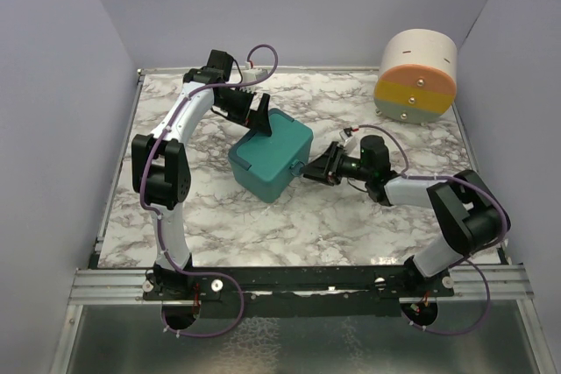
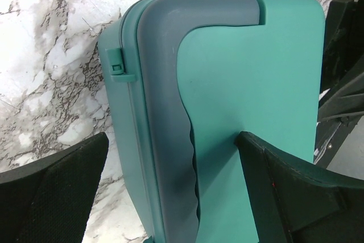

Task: Organize the medicine kit

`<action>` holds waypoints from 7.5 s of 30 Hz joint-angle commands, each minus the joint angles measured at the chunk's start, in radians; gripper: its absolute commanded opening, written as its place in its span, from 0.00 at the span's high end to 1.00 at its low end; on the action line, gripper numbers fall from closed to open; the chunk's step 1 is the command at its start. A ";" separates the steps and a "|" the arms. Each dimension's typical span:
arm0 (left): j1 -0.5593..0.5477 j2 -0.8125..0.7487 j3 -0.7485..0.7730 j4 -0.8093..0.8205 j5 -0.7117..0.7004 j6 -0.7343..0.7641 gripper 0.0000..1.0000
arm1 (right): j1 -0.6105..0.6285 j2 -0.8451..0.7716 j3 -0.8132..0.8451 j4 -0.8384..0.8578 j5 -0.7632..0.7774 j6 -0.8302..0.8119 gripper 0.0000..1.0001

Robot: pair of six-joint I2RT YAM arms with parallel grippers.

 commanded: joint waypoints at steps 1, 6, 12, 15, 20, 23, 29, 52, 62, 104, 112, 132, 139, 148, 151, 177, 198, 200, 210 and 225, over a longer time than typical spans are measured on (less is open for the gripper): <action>-0.008 -0.016 -0.008 -0.036 0.018 0.025 0.01 | -0.007 0.038 -0.002 0.084 -0.034 0.010 0.62; -0.008 -0.012 -0.006 -0.039 0.023 0.024 0.01 | -0.007 0.061 0.003 0.114 -0.039 0.014 0.63; -0.008 -0.006 -0.001 -0.042 0.026 0.028 0.01 | -0.007 0.092 0.017 0.143 -0.049 0.015 0.77; -0.008 -0.005 -0.002 -0.043 0.017 0.030 0.01 | -0.007 0.096 0.018 0.144 -0.053 0.013 0.97; -0.008 -0.004 -0.007 -0.045 -0.018 0.039 0.01 | -0.007 0.061 0.043 0.050 -0.044 -0.022 0.99; -0.008 0.001 -0.006 -0.045 -0.048 0.040 0.01 | -0.007 0.027 0.077 -0.074 -0.033 -0.068 0.99; -0.012 0.012 -0.004 -0.045 -0.122 0.046 0.01 | -0.007 -0.009 0.185 -0.341 -0.018 -0.173 0.99; -0.053 0.018 -0.009 -0.012 -0.313 0.049 0.02 | -0.007 -0.036 0.478 -0.959 0.052 -0.353 0.99; -0.070 0.026 -0.006 -0.003 -0.341 0.059 0.02 | -0.007 -0.050 0.515 -1.035 0.079 -0.359 0.99; -0.090 0.036 -0.049 0.005 -0.259 0.073 0.02 | 0.045 -0.025 0.578 -0.936 0.098 -0.307 0.32; -0.090 0.029 -0.055 0.004 -0.251 0.077 0.02 | 0.045 -0.013 0.559 -0.898 0.094 -0.300 0.32; -0.090 0.021 -0.067 0.004 -0.236 0.079 0.02 | 0.054 0.057 0.536 -0.817 0.080 -0.273 0.32; -0.090 0.021 -0.069 0.002 -0.230 0.084 0.02 | 0.055 0.079 0.527 -0.755 0.077 -0.248 0.32; -0.090 0.021 -0.070 -0.001 -0.225 0.082 0.02 | 0.055 0.102 0.507 -0.641 0.062 -0.172 0.33; -0.090 0.022 -0.072 -0.003 -0.222 0.084 0.02 | 0.054 0.117 0.503 -0.604 0.048 -0.145 0.33; 0.034 0.096 0.308 -0.095 -0.223 0.083 0.01 | 0.038 -0.008 0.557 -0.786 0.145 -0.172 0.31; 0.185 -0.206 -0.171 -0.108 -0.317 -0.009 1.00 | -0.152 0.697 1.675 -1.336 0.156 -0.646 0.91; 0.182 -0.232 -0.225 -0.109 -0.302 -0.026 1.00 | -0.152 0.728 1.672 -1.355 0.152 -0.667 0.99; 0.129 -0.338 -0.396 -0.205 -0.178 -0.044 1.00 | -0.128 0.630 1.359 -1.276 0.145 -0.703 0.99; 0.023 -0.223 -0.311 -0.181 -0.140 -0.059 1.00 | -0.067 0.551 1.202 -1.194 0.136 -0.666 0.99</action>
